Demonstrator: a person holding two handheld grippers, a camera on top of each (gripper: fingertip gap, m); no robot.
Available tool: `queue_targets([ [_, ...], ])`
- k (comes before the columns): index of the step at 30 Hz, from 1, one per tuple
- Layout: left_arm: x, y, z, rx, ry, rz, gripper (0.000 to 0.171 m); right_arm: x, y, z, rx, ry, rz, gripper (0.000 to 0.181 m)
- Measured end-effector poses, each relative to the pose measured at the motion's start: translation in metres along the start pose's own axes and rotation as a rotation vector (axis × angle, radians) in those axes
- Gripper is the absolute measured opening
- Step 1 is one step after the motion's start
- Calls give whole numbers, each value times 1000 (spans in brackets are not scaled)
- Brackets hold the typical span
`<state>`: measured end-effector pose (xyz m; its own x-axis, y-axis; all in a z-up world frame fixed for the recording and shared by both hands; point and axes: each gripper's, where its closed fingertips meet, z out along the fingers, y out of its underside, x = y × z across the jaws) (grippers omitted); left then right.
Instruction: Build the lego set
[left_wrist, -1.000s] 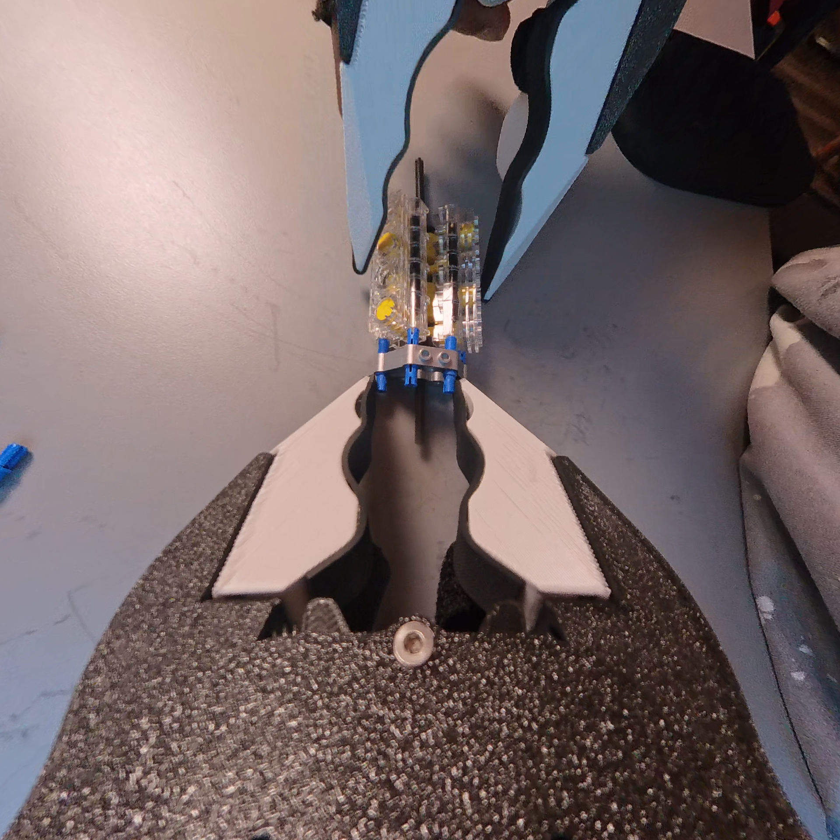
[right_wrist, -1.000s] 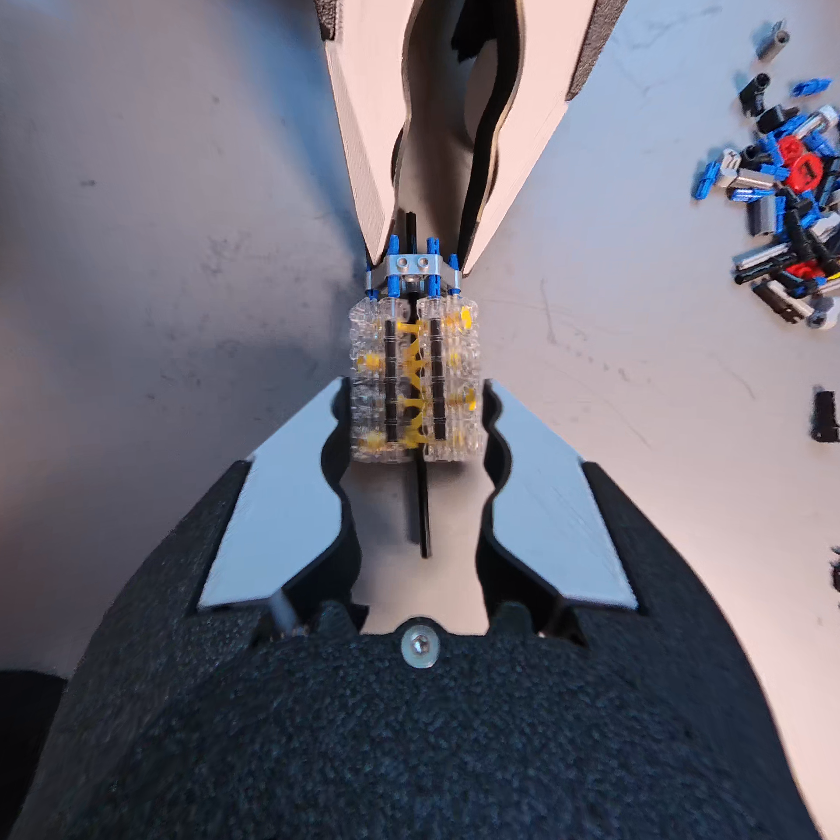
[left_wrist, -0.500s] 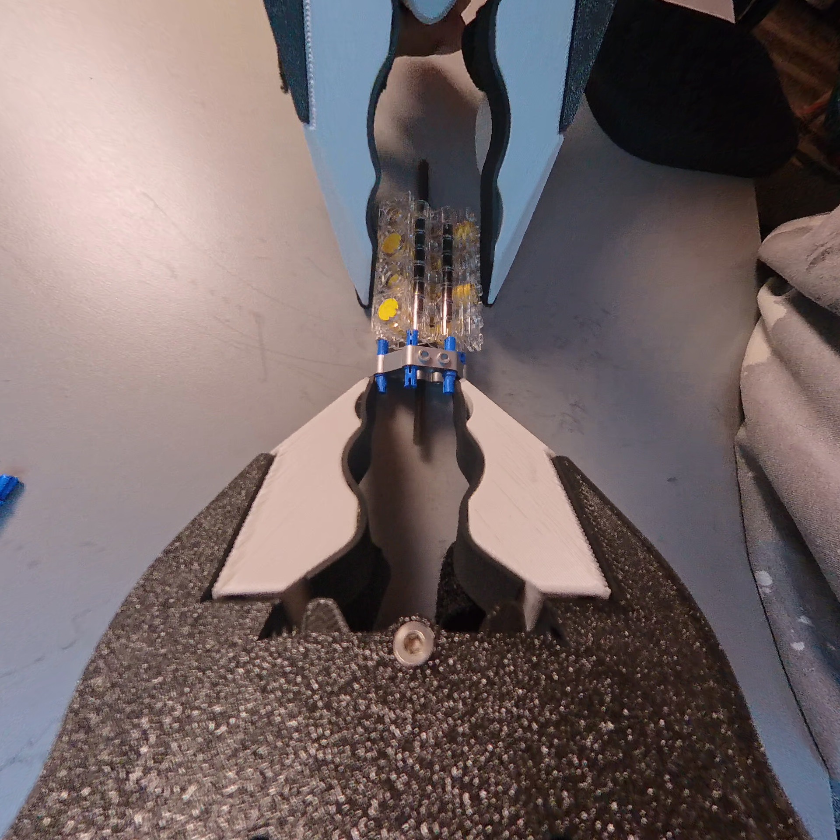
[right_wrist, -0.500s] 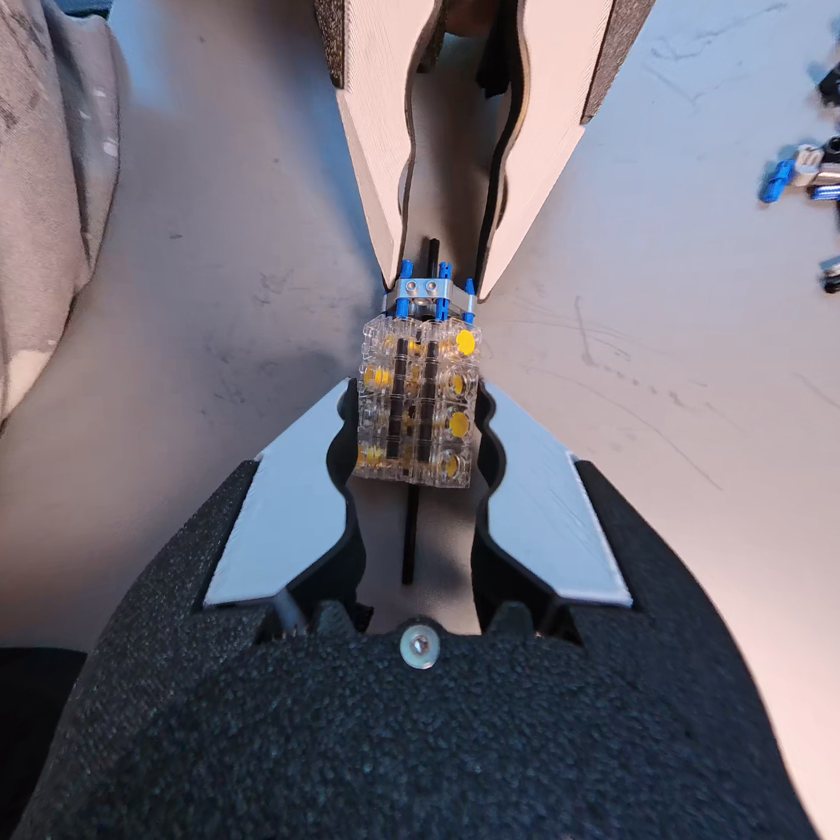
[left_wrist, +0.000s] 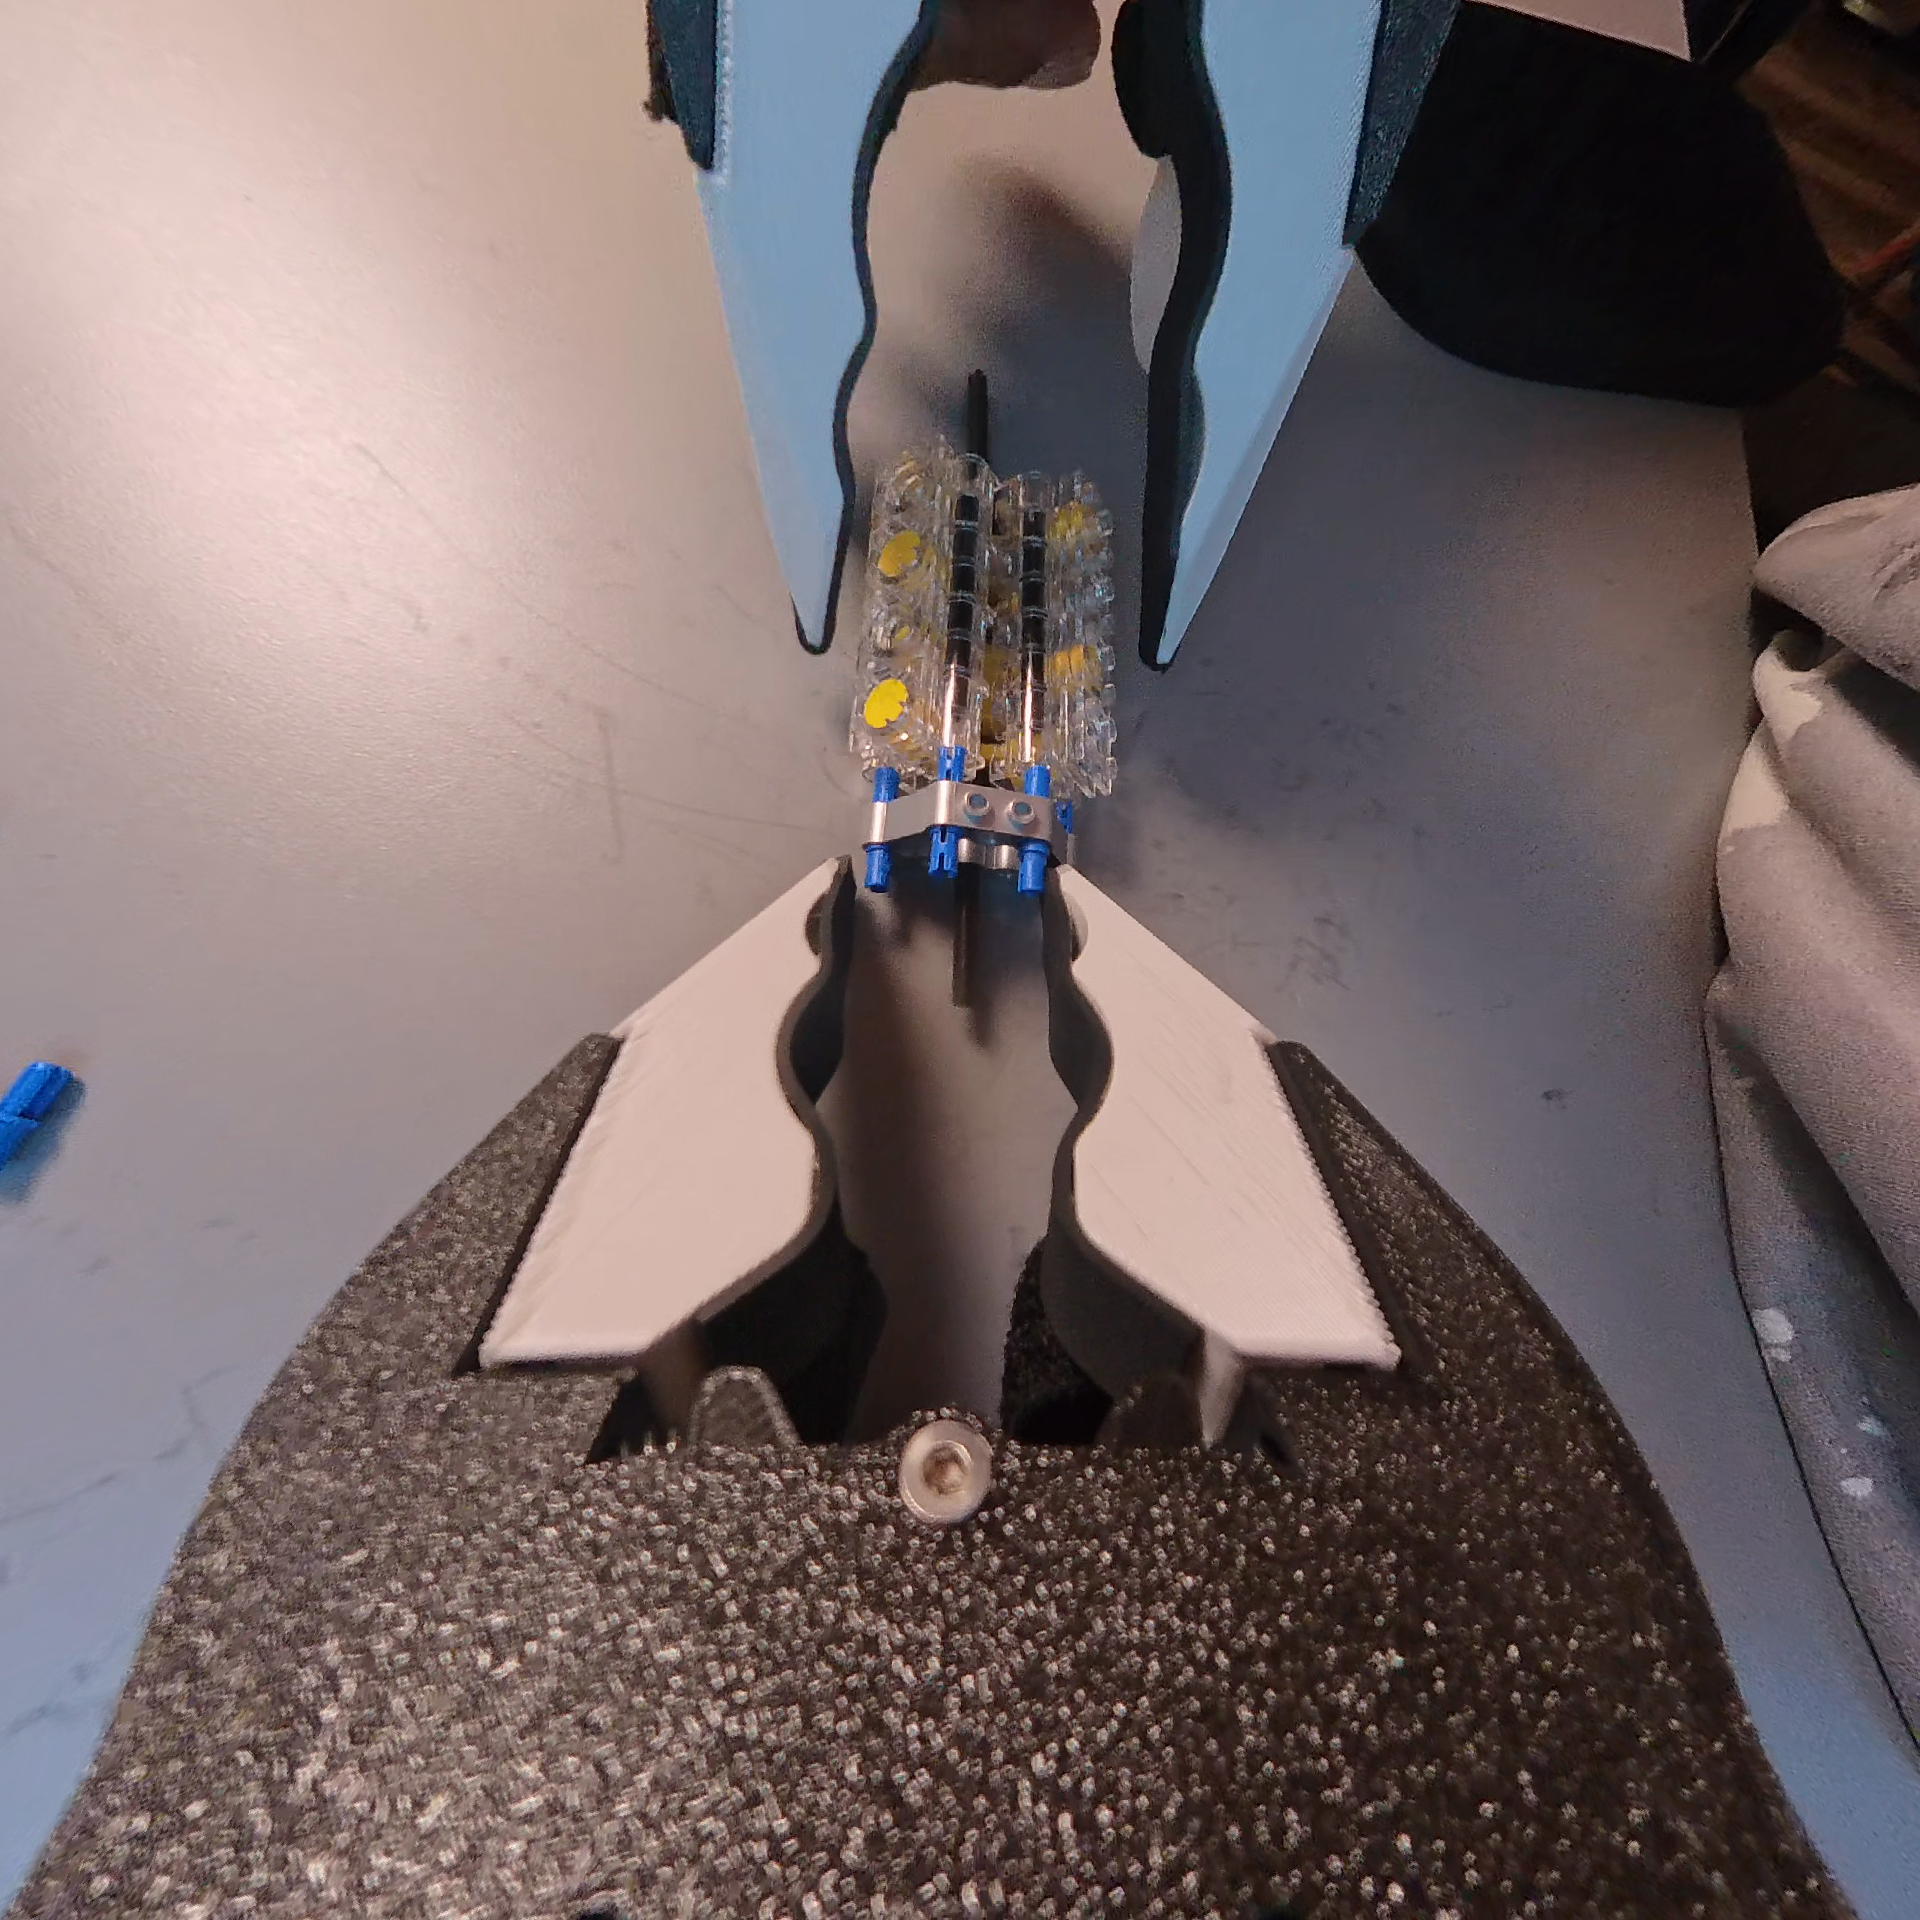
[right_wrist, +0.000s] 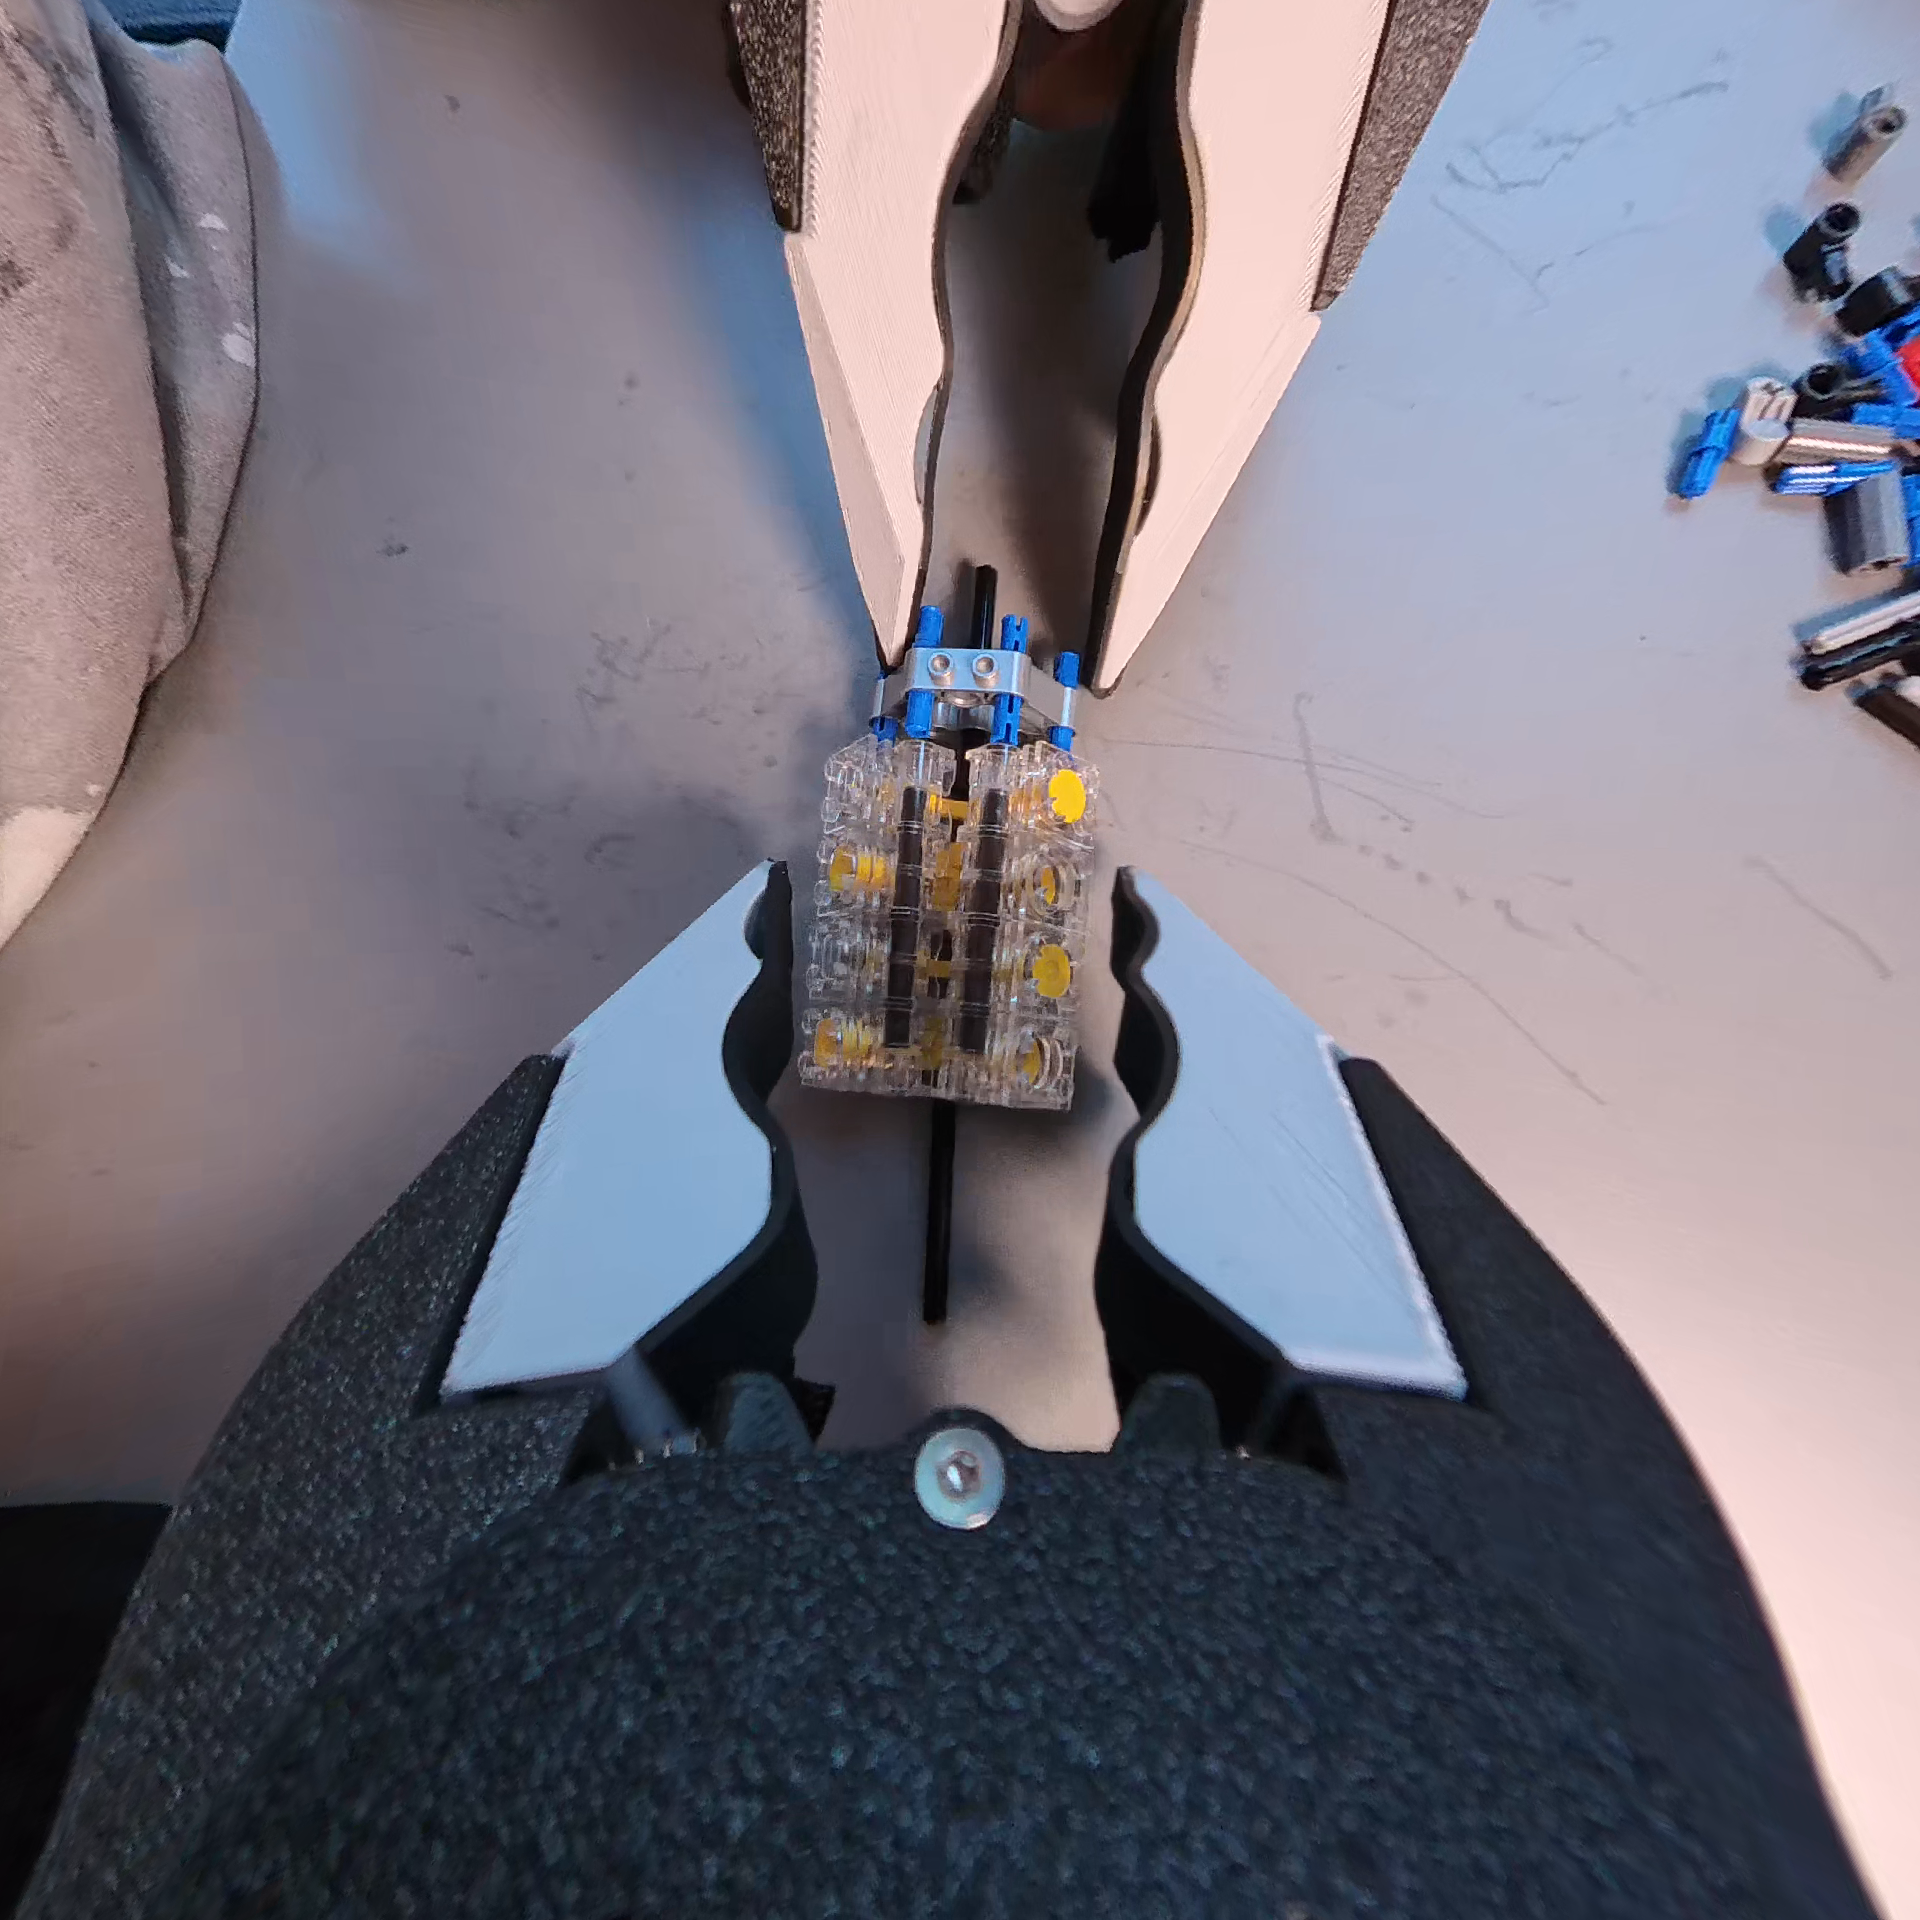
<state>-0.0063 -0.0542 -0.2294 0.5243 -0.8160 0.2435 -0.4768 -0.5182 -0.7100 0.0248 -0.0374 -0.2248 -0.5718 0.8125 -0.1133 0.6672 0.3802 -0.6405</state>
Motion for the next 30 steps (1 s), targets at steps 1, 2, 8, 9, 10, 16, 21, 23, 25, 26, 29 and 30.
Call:
queue_targets([
  [1, 0, 0, 0, 0, -2, 1, 35, 0, 0, -3, -2, 17, -5, 60],
  [2, 0, 1, -1, 0, -4, 3, 35, 1, -1, -5, -3, 41, -13, 60],
  [8, 0, 1, -2, 5, -12, 10, 35, 2, 9, -14, -58, 217, -65, 60],
  [9, 0, 1, -1, 5, -12, 12, 35, 0, 12, -13, -66, 229, -63, 60],
  [10, 1, 1, -1, 4, -10, 13, 35, 0, 14, -13, -67, 245, -58, 57],
  [16, 4, -1, 2, 6, 1, 17, 34, 0, 13, -12, -17, 241, -18, 47],
  [21, 4, -1, 2, 11, 5, 7, 34, 0, 11, -13, 31, 134, 49, 47],
  [23, 3, -1, 1, 17, 4, -1, 35, 1, 11, -13, 45, 104, 70, 47],
  [25, 2, -1, 0, 26, 0, -7, 38, 2, 11, -13, 48, 91, 75, 47],
  [26, 3, -2, -2, 33, 4, -9, 40, 3, 11, -12, 47, 89, 72, 47],
  [29, 5, -3, -11, 55, 17, -7, 44, 2, 10, -12, 50, 86, 69, 47],
  [30, 4, -2, -14, 58, 11, -1, 44, 2, 10, -12, 51, 86, 70, 47],
])
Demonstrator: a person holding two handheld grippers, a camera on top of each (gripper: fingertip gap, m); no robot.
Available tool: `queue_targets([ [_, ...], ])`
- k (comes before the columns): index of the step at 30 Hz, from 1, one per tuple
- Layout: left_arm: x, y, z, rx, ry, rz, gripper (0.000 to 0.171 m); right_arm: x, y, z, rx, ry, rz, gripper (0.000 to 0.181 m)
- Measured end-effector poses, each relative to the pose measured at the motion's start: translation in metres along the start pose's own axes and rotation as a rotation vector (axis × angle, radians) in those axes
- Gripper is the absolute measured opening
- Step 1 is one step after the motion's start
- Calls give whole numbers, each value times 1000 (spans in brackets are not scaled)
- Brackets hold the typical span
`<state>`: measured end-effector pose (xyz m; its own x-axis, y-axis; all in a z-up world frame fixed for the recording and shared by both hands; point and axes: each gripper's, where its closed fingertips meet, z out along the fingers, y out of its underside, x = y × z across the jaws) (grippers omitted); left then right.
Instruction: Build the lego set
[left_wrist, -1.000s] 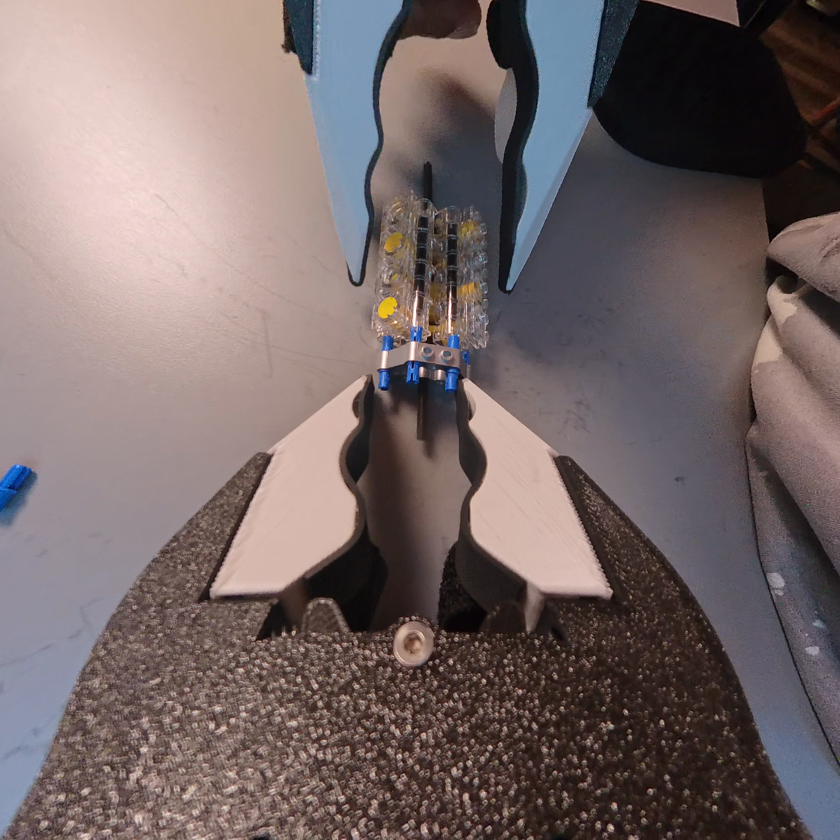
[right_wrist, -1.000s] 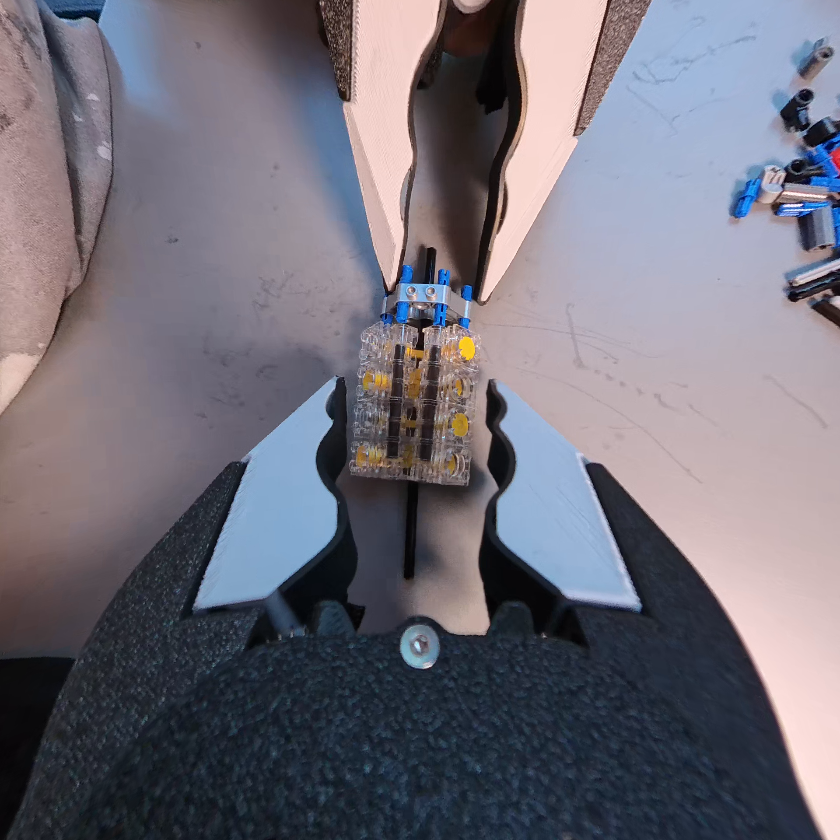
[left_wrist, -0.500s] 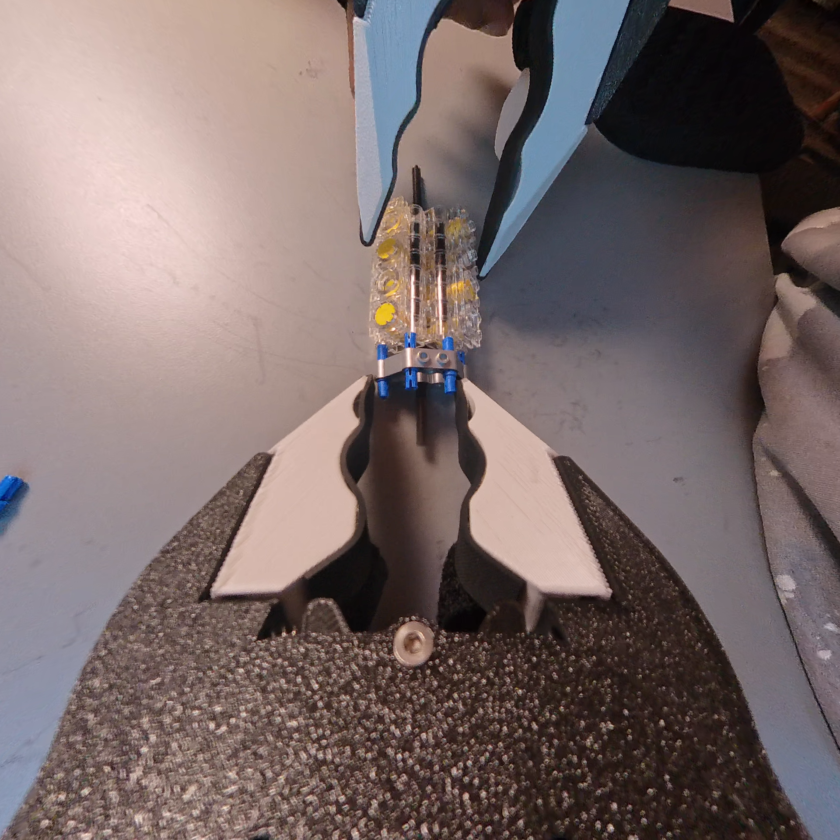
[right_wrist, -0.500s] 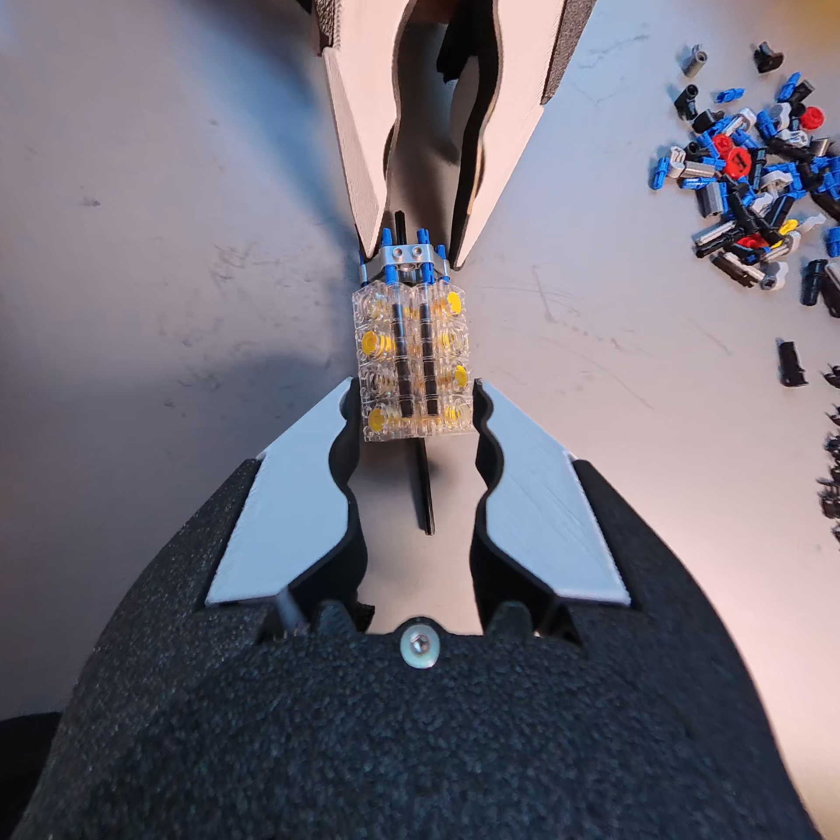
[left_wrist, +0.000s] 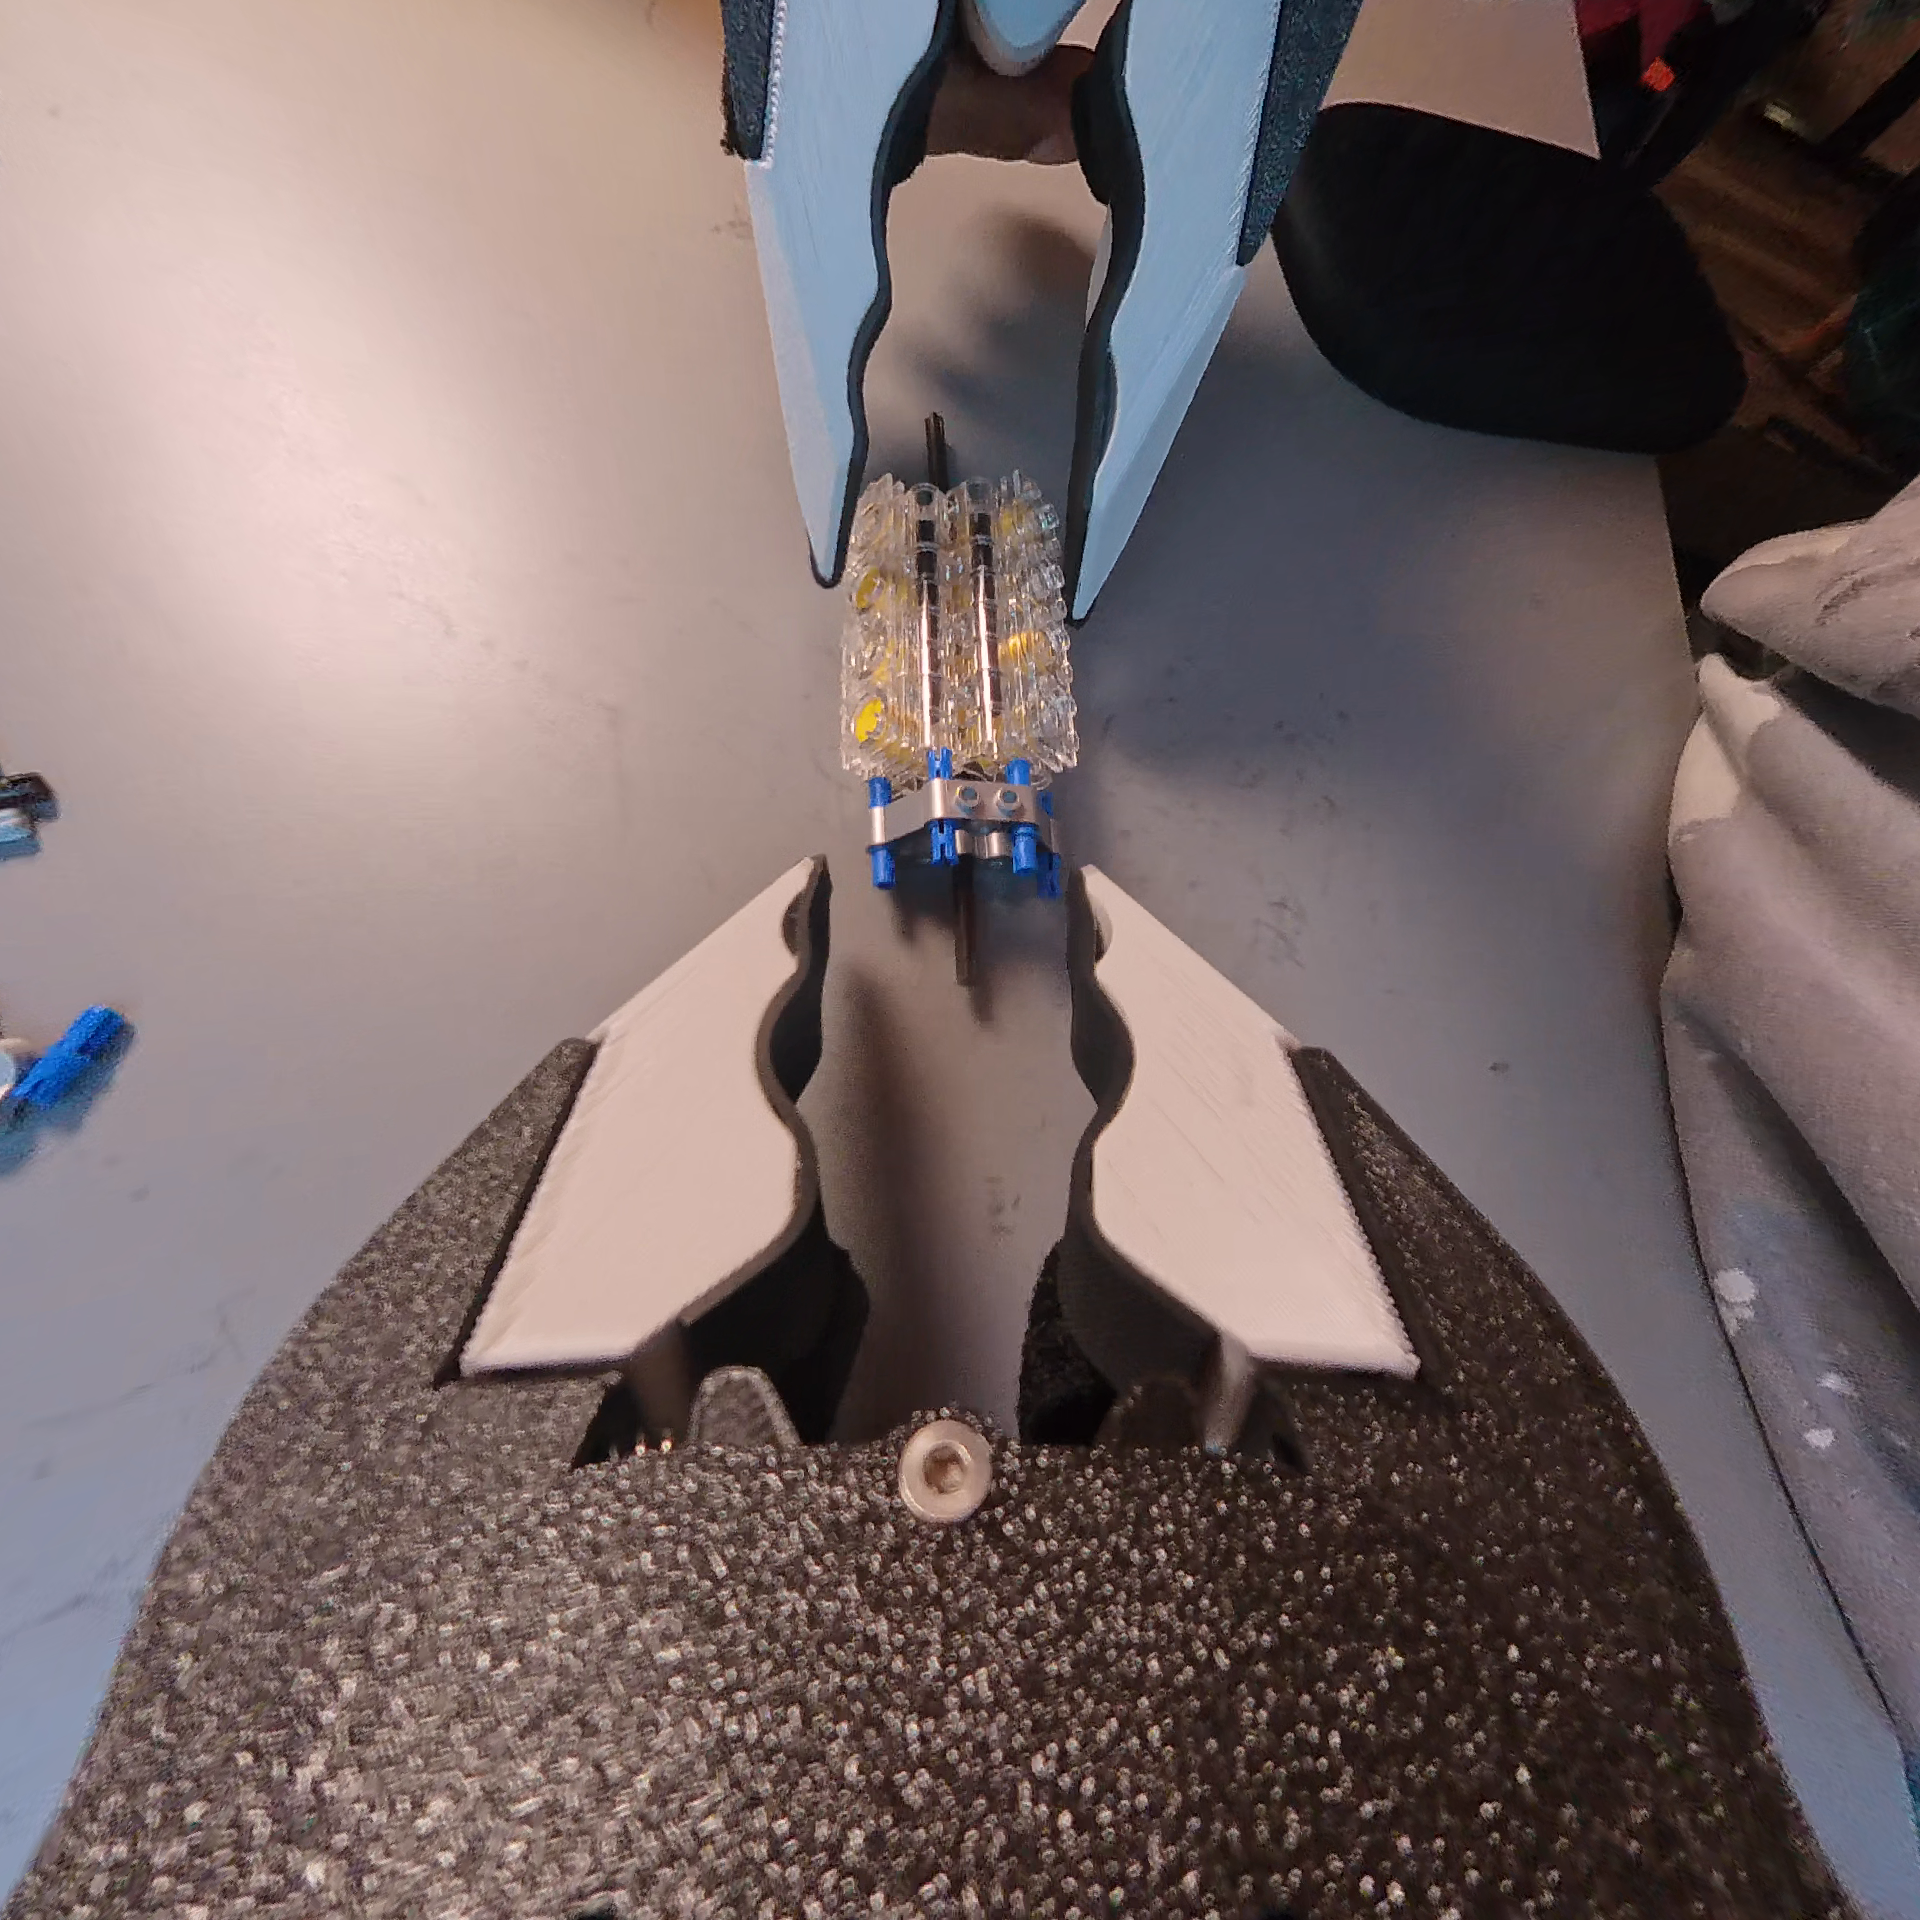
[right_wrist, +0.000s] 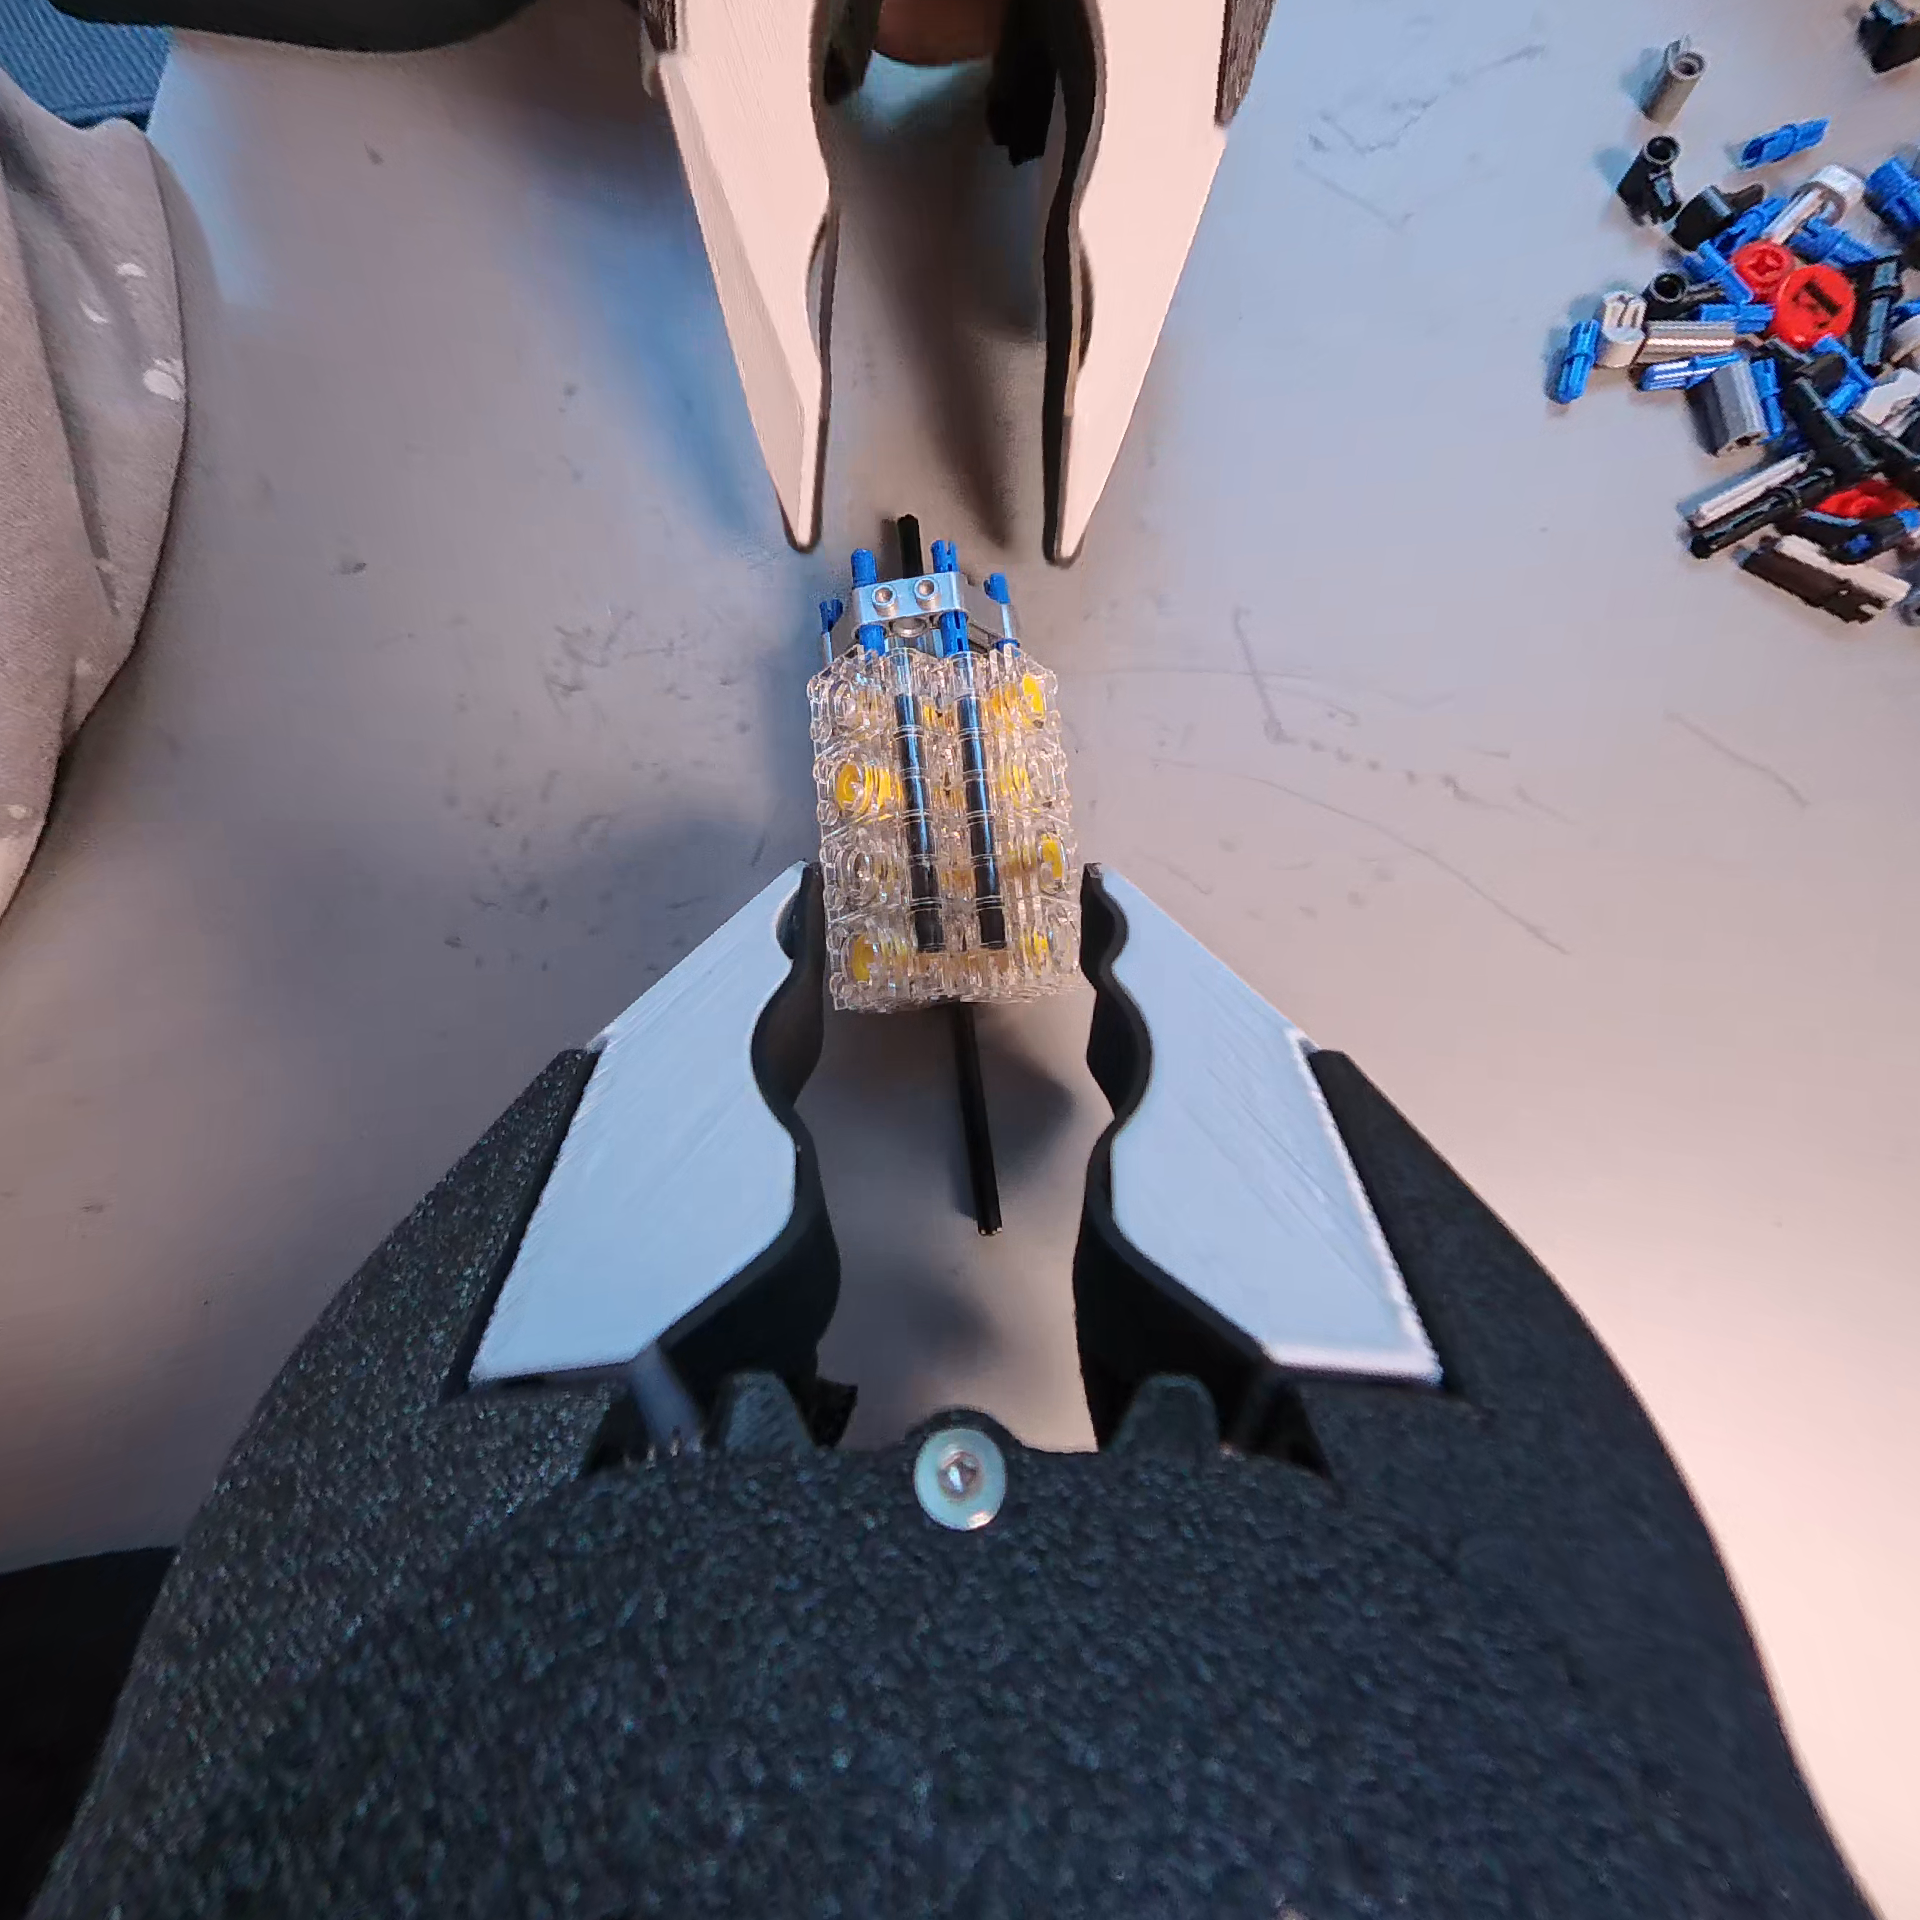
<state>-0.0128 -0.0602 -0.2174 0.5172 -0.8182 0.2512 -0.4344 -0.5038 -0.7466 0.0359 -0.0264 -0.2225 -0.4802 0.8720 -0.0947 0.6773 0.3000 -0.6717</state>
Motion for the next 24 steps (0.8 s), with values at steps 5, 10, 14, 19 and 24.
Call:
queue_targets([
  [5, -2, 9, -7, -2, -11, -10, 41, 0, 0, 0, 9, 1, -6, 47],
  [10, 1, 4, 4, 3, -32, -8, 41, -1, 0, 0, 16, -8, -12, 47],
  [14, 2, 6, 13, -25, -36, -17, 34, -2, -1, 1, 33, -21, -6, 47],
  [19, 3, 6, 14, -32, 1, -86, 34, -4, -2, 0, 55, -20, -31, 47],
  [24, 4, 6, 14, -37, 18, -112, 34, -5, -1, 1, 34, 31, -126, 47],
])
